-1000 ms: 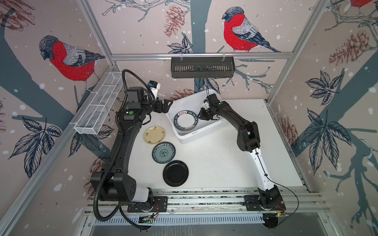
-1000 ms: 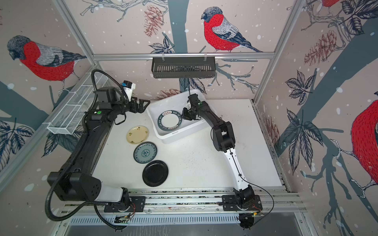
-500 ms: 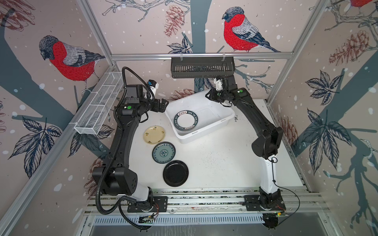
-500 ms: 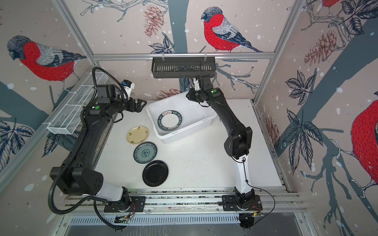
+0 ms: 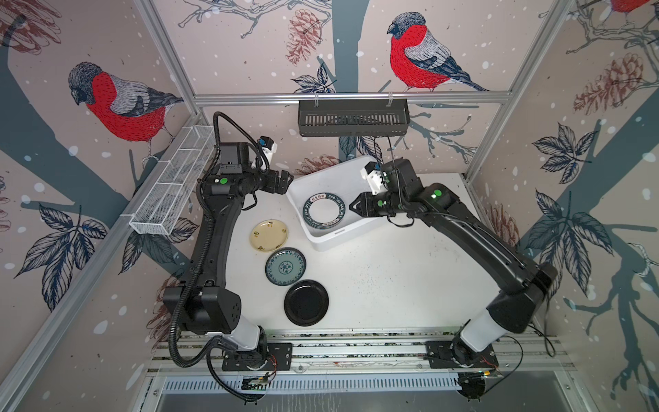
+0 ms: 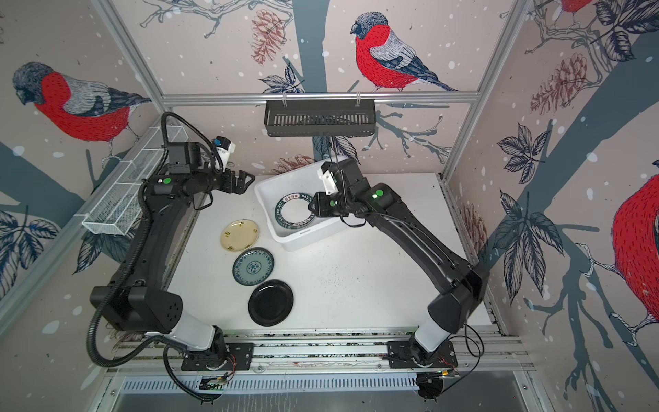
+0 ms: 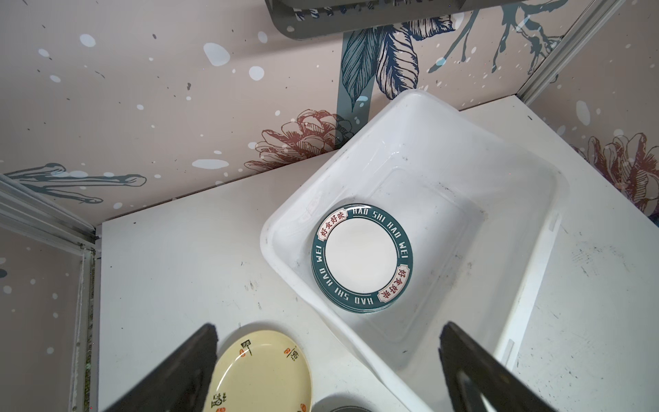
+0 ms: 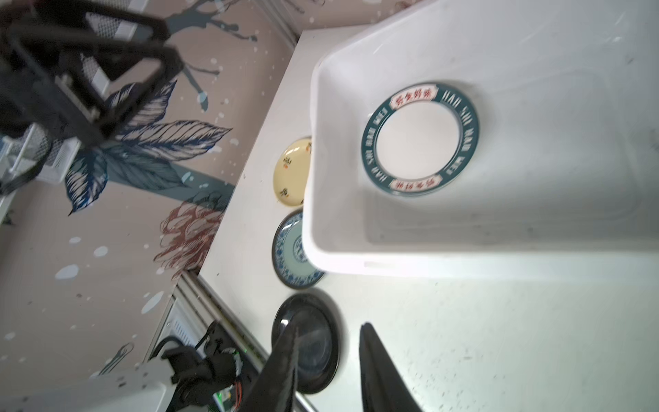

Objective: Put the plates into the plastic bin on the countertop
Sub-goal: 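Move the right gripper toward the black plate on the table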

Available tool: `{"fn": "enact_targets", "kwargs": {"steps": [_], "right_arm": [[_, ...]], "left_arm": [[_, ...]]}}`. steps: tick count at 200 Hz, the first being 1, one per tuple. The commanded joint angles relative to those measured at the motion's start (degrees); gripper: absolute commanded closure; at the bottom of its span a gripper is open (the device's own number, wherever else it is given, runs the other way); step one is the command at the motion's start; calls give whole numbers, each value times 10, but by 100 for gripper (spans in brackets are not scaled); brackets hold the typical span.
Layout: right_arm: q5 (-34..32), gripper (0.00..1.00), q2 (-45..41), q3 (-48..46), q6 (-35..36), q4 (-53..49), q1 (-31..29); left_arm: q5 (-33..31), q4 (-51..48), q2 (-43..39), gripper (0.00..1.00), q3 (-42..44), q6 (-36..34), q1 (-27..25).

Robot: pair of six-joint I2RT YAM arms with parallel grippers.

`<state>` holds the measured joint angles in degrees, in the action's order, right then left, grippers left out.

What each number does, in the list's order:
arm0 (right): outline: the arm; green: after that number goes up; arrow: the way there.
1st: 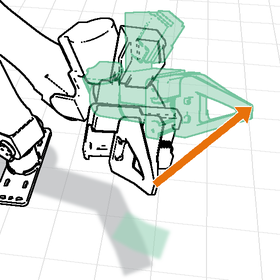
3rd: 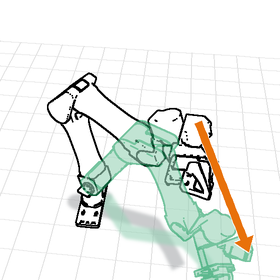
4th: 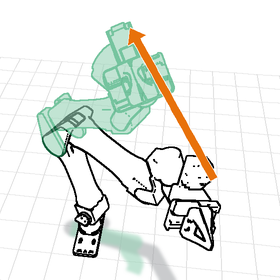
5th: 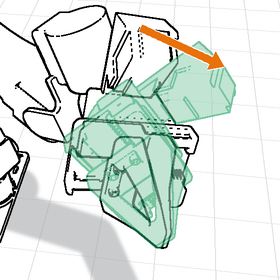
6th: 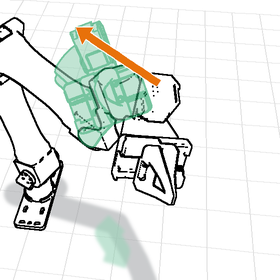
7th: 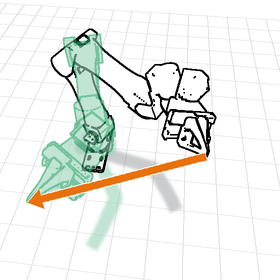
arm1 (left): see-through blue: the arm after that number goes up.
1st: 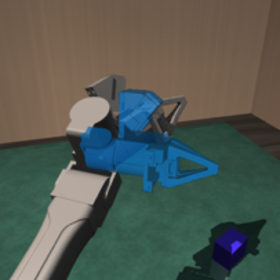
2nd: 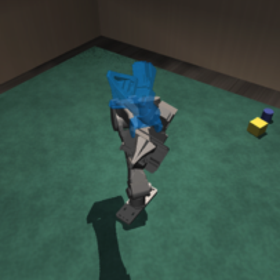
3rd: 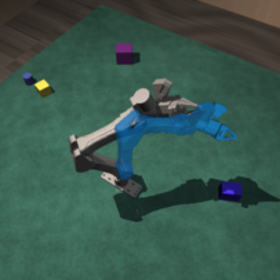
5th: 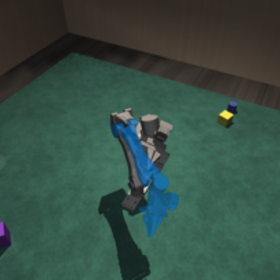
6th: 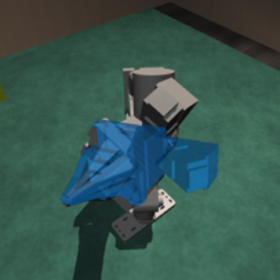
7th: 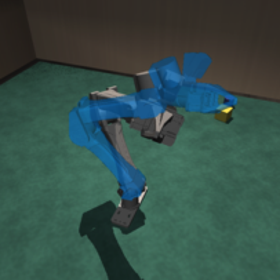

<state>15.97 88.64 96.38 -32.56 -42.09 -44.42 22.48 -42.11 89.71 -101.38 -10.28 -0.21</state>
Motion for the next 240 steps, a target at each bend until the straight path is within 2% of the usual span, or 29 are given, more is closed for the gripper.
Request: {"fn": "enact_targets", "kwargs": {"steps": [1, 46, 79, 104, 149, 188, 240], "right_arm": [[-11, 67, -57, -79, -61, 44, -44], [12, 64, -164, -330, -172, 162, -131], [12, 62, -182, -456, -225, 257, -164], [20, 60, -155, -507, -245, 331, -177], [62, 59, -48, -504, -223, 396, -182], [82, 60, 60, -446, -168, 373, -178], [111, 61, 147, -394, -152, 390, -174]], "left_arm": [[22, -36, 1, 4, -9, 23, 1], [31, -22, -39, 4, 38, 27, 1], [48, -6, -72, 4, 76, 37, 1], [61, 16, -98, 4, 109, 49, 1], [83, 51, -138, 3, 157, 55, 0], [90, 64, -156, 3, 180, 68, -1], [94, 80, -192, 3, 213, 77, -3]]}}
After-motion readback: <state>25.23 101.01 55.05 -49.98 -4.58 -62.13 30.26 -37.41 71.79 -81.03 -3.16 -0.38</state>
